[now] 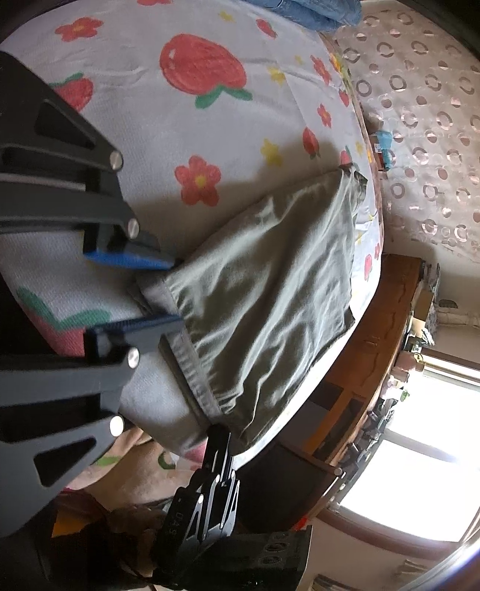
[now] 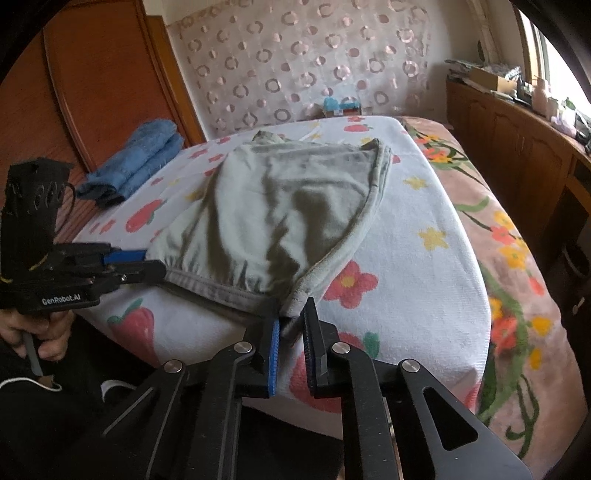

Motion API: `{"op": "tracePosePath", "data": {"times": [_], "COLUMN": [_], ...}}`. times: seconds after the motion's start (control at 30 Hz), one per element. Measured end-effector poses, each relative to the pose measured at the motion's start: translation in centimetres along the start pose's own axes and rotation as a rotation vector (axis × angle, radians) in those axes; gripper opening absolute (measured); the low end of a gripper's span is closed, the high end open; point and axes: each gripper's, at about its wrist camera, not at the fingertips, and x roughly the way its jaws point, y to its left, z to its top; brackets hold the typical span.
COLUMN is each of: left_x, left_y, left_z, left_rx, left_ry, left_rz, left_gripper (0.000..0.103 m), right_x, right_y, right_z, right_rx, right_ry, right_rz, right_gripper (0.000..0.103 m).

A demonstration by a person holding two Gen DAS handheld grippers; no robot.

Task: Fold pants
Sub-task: 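Lift the pants hem with both grippers and fold it toward the waistband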

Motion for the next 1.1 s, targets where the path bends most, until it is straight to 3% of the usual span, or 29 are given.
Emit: {"op": "tracePosePath", "data": {"times": [0.13, 0.5, 0.83, 1.1], "left_x": [-1.1, -9.3, -17.3, -16.4], "left_y": [-0.3, -0.8, -0.4, 2.7], "left_z": [0.5, 4.3, 7.9, 10.7], "left_rx": [0.000, 0.018, 0.063, 0.076], "left_ry": [-0.035, -0.251, -0.446, -0.473], "left_rz": [-0.012, -0.011, 0.049, 0.098], "left_gripper": [0.006, 0.004, 0.004, 0.004], "right_x": [-0.6, -5.0, -10.0, -7.4], "right_y": [0.0, 2.7, 7.0, 8.2], "right_z": [0.8, 6.6, 13.0, 16.8], "right_rx": [-0.005, -0.088, -0.216, -0.249], "right_ry": [-0.031, -0.202, -0.365, -0.382], "right_rz": [0.019, 0.064, 0.116, 0.132], "right_gripper": [0.008, 0.008, 0.008, 0.007]}}
